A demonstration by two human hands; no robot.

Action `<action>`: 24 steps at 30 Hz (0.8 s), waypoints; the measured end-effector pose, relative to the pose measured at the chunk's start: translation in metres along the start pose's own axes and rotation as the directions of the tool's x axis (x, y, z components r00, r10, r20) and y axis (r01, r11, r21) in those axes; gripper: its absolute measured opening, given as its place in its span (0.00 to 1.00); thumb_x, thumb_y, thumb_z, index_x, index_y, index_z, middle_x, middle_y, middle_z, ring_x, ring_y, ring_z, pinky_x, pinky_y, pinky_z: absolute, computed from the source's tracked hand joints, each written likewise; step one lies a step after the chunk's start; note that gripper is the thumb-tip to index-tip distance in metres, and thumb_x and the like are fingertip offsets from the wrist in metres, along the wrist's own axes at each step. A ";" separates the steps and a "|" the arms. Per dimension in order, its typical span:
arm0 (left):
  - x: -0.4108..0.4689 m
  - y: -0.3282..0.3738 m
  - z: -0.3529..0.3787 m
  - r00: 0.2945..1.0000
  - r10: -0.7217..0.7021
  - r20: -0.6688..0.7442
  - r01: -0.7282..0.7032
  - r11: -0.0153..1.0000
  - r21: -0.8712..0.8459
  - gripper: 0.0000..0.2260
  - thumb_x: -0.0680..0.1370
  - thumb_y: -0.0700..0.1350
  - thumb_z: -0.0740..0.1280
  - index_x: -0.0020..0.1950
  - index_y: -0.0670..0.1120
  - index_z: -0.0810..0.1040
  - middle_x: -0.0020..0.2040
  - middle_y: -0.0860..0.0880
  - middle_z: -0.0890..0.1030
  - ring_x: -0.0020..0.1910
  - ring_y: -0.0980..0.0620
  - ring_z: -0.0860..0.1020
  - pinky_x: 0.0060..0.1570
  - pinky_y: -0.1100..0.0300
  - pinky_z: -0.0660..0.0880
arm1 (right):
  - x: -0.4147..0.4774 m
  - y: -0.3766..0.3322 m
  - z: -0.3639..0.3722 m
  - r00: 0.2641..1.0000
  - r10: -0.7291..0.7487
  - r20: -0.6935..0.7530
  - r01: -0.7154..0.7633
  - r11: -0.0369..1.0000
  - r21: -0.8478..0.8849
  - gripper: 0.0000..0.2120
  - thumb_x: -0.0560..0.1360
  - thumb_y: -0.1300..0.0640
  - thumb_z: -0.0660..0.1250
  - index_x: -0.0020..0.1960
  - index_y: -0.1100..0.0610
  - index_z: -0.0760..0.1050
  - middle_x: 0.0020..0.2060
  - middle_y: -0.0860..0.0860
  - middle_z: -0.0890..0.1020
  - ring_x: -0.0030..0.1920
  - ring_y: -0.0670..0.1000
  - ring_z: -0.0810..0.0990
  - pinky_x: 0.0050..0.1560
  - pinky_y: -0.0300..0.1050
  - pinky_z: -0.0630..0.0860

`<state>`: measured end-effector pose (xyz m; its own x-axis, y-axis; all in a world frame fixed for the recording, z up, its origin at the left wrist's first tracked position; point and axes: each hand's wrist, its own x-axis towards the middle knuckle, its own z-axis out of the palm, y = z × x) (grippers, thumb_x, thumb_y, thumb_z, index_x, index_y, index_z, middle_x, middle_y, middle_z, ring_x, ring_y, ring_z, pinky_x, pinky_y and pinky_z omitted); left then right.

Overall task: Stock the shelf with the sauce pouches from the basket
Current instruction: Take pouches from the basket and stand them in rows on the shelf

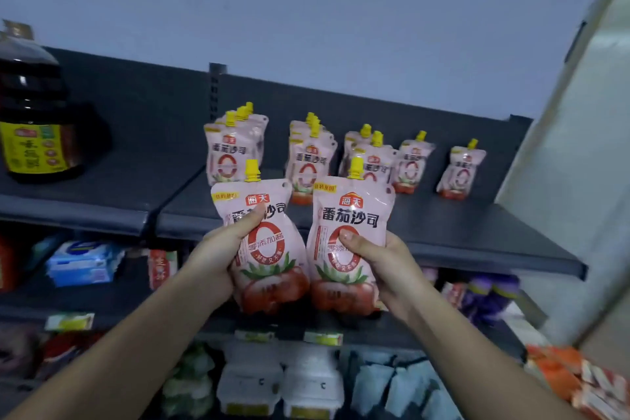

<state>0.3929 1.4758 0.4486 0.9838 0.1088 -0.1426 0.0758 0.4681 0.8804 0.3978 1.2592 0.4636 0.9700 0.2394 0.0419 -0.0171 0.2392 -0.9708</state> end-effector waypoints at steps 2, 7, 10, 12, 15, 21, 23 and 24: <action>0.002 -0.019 0.040 0.998 -0.013 0.053 0.012 1.000 0.020 0.19 0.63 0.55 0.74 0.49 0.45 0.83 0.44 0.43 0.86 0.42 0.44 0.85 0.46 0.50 0.79 | -0.018 -0.011 -0.041 0.998 -0.013 -0.063 0.013 1.000 -0.008 0.19 0.62 0.61 0.72 0.53 0.63 0.79 0.46 0.60 0.85 0.42 0.57 0.85 0.39 0.47 0.82; 0.007 -0.059 0.127 0.983 0.006 0.185 -0.016 0.999 0.049 0.11 0.70 0.49 0.71 0.47 0.43 0.82 0.43 0.42 0.86 0.40 0.45 0.85 0.42 0.52 0.79 | -0.053 -0.026 -0.128 0.982 -0.072 -0.175 0.067 0.997 -0.032 0.19 0.61 0.61 0.73 0.51 0.62 0.80 0.46 0.59 0.86 0.43 0.57 0.86 0.37 0.46 0.82; 0.013 -0.073 0.170 0.969 0.014 0.248 -0.033 0.997 0.075 0.09 0.72 0.48 0.70 0.47 0.44 0.82 0.43 0.43 0.86 0.41 0.46 0.85 0.42 0.53 0.79 | -0.063 -0.034 -0.166 0.969 -0.084 -0.233 0.080 0.996 -0.028 0.18 0.62 0.61 0.72 0.52 0.61 0.80 0.46 0.59 0.86 0.43 0.57 0.86 0.38 0.46 0.82; 0.021 -0.077 0.196 0.956 0.023 0.294 -0.051 0.995 0.087 0.11 0.70 0.49 0.72 0.48 0.45 0.83 0.44 0.44 0.86 0.42 0.46 0.85 0.42 0.53 0.79 | -0.062 -0.040 -0.188 0.962 -0.089 -0.258 0.084 0.996 -0.032 0.19 0.62 0.61 0.72 0.53 0.61 0.79 0.46 0.59 0.86 0.44 0.58 0.85 0.40 0.47 0.83; 0.042 -0.078 0.232 0.930 0.045 0.365 -0.093 0.989 0.114 0.18 0.66 0.50 0.73 0.54 0.46 0.81 0.47 0.45 0.86 0.46 0.46 0.85 0.48 0.51 0.80 | -0.052 -0.050 -0.217 0.954 -0.123 -0.273 0.106 0.992 -0.074 0.18 0.63 0.60 0.72 0.52 0.60 0.80 0.46 0.58 0.86 0.43 0.57 0.86 0.39 0.48 0.83; 0.109 -0.080 0.289 0.898 0.083 0.433 -0.139 0.986 0.097 0.08 0.70 0.45 0.70 0.47 0.45 0.83 0.44 0.43 0.86 0.43 0.46 0.85 0.36 0.55 0.82 | -0.002 -0.070 -0.273 0.945 -0.155 -0.289 0.137 0.987 -0.084 0.18 0.61 0.58 0.74 0.50 0.57 0.80 0.45 0.55 0.86 0.44 0.56 0.86 0.38 0.48 0.82; 0.138 -0.081 0.305 0.895 0.096 0.436 -0.153 0.984 0.096 0.08 0.70 0.44 0.70 0.47 0.44 0.82 0.45 0.43 0.86 0.43 0.46 0.85 0.37 0.54 0.82 | 0.024 -0.079 -0.291 0.949 -0.157 -0.274 0.139 0.987 -0.083 0.18 0.61 0.58 0.74 0.51 0.57 0.81 0.45 0.56 0.86 0.45 0.57 0.86 0.38 0.47 0.82; 0.153 -0.081 0.312 0.897 0.103 0.429 -0.157 0.983 0.093 0.07 0.71 0.44 0.70 0.47 0.44 0.82 0.45 0.43 0.86 0.43 0.46 0.85 0.38 0.54 0.82 | 0.037 -0.084 -0.300 0.950 -0.156 -0.272 0.136 0.986 -0.091 0.18 0.61 0.58 0.74 0.51 0.57 0.81 0.46 0.56 0.86 0.45 0.57 0.86 0.38 0.47 0.82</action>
<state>0.5882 1.1809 0.4961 0.9602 -0.2310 0.1568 -0.0649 0.3616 0.9301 0.5077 0.9654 0.4762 0.9897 -0.0658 0.1273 0.1373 0.1828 -0.9735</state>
